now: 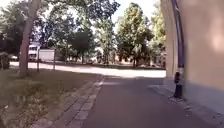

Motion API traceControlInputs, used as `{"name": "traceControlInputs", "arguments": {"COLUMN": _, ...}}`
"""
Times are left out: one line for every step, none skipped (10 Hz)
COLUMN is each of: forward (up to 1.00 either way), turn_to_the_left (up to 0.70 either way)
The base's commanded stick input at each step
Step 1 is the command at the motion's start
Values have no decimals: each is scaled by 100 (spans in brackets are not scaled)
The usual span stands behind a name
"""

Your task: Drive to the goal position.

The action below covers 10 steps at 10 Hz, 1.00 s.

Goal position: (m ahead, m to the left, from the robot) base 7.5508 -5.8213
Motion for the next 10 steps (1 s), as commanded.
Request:
{"name": "traceControlInputs", "arguments": {"forward": 70, "turn_to_the_left": -9}}
{"name": "traceControlInputs", "arguments": {"forward": 70, "turn_to_the_left": 0}}
{"name": "traceControlInputs", "arguments": {"forward": 70, "turn_to_the_left": 0}}
{"name": "traceControlInputs", "arguments": {"forward": 70, "turn_to_the_left": 0}}
{"name": "traceControlInputs", "arguments": {"forward": 70, "turn_to_the_left": 0}}
{"name": "traceControlInputs", "arguments": {"forward": 70, "turn_to_the_left": 0}}
{"name": "traceControlInputs", "arguments": {"forward": 70, "turn_to_the_left": 0}}
{"name": "traceControlInputs", "arguments": {"forward": 70, "turn_to_the_left": 0}}
{"name": "traceControlInputs", "arguments": {"forward": 70, "turn_to_the_left": 0}}
{"name": "traceControlInputs", "arguments": {"forward": 70, "turn_to_the_left": 0}}
